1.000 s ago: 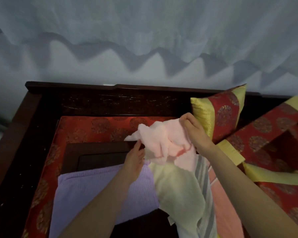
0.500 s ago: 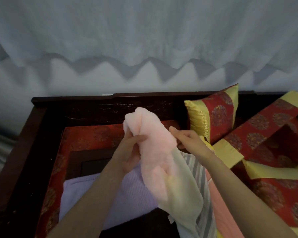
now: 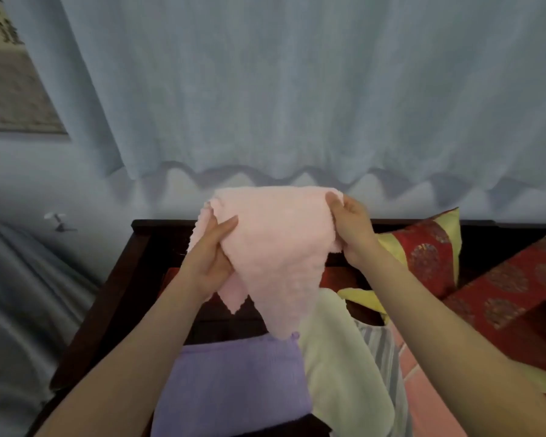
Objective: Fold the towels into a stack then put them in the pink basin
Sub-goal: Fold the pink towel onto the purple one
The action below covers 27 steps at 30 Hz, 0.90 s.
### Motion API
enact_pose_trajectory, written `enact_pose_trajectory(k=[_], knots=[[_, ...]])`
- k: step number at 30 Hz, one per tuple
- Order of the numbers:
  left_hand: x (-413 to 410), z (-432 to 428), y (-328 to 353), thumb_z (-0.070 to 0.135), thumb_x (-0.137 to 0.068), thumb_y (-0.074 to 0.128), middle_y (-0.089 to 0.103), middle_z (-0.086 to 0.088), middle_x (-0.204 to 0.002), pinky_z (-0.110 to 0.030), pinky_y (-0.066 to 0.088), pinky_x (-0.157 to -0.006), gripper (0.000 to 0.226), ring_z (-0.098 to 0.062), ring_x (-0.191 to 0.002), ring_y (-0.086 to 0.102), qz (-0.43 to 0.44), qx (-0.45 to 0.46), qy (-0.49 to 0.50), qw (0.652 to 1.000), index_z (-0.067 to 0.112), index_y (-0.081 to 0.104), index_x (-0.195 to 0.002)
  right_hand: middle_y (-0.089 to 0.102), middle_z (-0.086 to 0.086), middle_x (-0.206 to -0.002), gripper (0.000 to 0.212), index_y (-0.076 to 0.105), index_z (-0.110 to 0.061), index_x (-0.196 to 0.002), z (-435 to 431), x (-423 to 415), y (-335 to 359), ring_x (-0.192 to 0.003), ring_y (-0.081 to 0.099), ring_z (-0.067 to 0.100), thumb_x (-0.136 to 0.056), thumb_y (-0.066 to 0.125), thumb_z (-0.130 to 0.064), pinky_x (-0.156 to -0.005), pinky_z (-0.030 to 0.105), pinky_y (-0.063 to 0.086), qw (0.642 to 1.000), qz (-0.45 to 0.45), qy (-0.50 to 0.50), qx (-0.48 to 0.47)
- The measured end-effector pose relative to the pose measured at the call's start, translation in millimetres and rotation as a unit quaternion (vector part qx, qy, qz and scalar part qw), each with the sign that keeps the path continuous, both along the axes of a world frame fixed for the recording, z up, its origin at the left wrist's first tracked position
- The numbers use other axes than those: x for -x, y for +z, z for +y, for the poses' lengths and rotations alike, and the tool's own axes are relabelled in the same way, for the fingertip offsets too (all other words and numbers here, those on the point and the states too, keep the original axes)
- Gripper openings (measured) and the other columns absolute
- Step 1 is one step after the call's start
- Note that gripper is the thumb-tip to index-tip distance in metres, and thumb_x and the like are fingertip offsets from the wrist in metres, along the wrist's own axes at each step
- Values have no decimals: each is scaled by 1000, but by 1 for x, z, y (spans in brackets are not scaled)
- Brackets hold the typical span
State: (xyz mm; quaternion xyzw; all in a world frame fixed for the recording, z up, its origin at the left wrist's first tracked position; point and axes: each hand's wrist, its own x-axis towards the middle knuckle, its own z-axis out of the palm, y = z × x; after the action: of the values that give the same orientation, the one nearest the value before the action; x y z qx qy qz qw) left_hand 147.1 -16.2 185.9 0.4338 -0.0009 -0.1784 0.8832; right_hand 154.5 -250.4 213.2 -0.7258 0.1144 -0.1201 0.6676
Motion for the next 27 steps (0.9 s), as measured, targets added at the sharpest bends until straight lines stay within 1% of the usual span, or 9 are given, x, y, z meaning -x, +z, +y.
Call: enact_pose_trajectory(k=[3, 8, 12, 15, 17, 20, 23, 25, 27], knots=[[-9, 29, 4, 21, -87, 61, 66, -6, -121, -31, 57, -81, 36, -15, -95, 68, 48, -35, 83, 995, 16, 60, -123, 60, -1, -72, 21, 62, -15, -81, -15, -13, 22, -67, 56, 15, -94, 55, -30, -40, 14, 40, 998, 14, -58, -3], [-24, 71, 12, 25, -89, 61, 65, 5, -92, -27, 49, -66, 3, -9, -81, 60, 43, -189, 166, 967, 27, 61, -91, 47, -2, -63, 34, 51, -17, -58, -37, -26, 38, -63, 43, 14, -80, 73, -31, -57, 27, 38, 994, -8, -101, 29], [-32, 83, 38, 26, -85, 64, 63, 5, -93, -29, 51, -67, 16, -10, -81, 60, 20, -200, 138, 970, 29, 59, -100, 38, -12, -49, 41, 44, -22, -51, -34, -10, 56, -49, 33, 7, -77, 75, -26, -50, 23, 30, 993, -51, -101, 36], [-14, 93, 52, 24, -86, 62, 66, 3, -94, -24, 57, -64, 28, -7, -73, 67, -21, -177, 108, 978, 25, 58, -113, 53, -2, -67, 20, 58, -18, -66, -39, 27, 56, -63, 48, 11, -76, 75, -22, -59, 28, 39, 995, -63, -72, 18], [16, 98, 47, 24, -82, 64, 69, 2, -98, -25, 59, -63, 27, -6, -74, 69, -38, -176, 83, 980, 22, 62, -109, 52, 9, -78, 13, 60, -15, -73, -46, 63, 38, -73, 50, 19, -77, 73, -14, -66, 35, 41, 998, -47, -24, 29], [66, 105, 12, 40, -59, 82, 74, -1, -94, -24, 59, -58, 50, -7, -73, 70, -37, -243, 47, 968, 18, 66, -101, 47, 13, -73, 16, 52, 5, -74, -55, 123, -12, -71, 47, 19, -79, 67, 4, -64, 28, 41, 996, 7, 47, 73], [106, 108, -50, 28, -79, 69, 75, 0, -85, -26, 59, -60, 30, -11, -71, 70, 9, -357, -19, 934, 14, 64, -105, 42, 5, -64, 24, 49, 3, -67, -57, 175, -80, -60, 41, 7, -73, 71, 8, -55, 20, 31, 979, 95, 103, 151], [122, 108, -102, 25, -86, 65, 75, 1, -88, -32, 59, -72, 24, -13, -77, 72, 59, -431, -87, 896, 18, 63, -109, 41, -8, -59, 31, 48, -13, -62, -58, 203, -140, -56, 38, 2, -70, 76, -2, -54, 19, 29, 948, 178, 135, 227], [134, 108, -144, 23, -87, 64, 73, -2, -94, -24, 56, -76, 13, -8, -79, 69, 76, -496, -158, 850, 24, 63, -100, 48, -12, -58, 23, 50, -26, -63, -61, 221, -191, -57, 42, -1, -62, 72, -31, -59, 24, 35, 903, 246, 187, 300]])
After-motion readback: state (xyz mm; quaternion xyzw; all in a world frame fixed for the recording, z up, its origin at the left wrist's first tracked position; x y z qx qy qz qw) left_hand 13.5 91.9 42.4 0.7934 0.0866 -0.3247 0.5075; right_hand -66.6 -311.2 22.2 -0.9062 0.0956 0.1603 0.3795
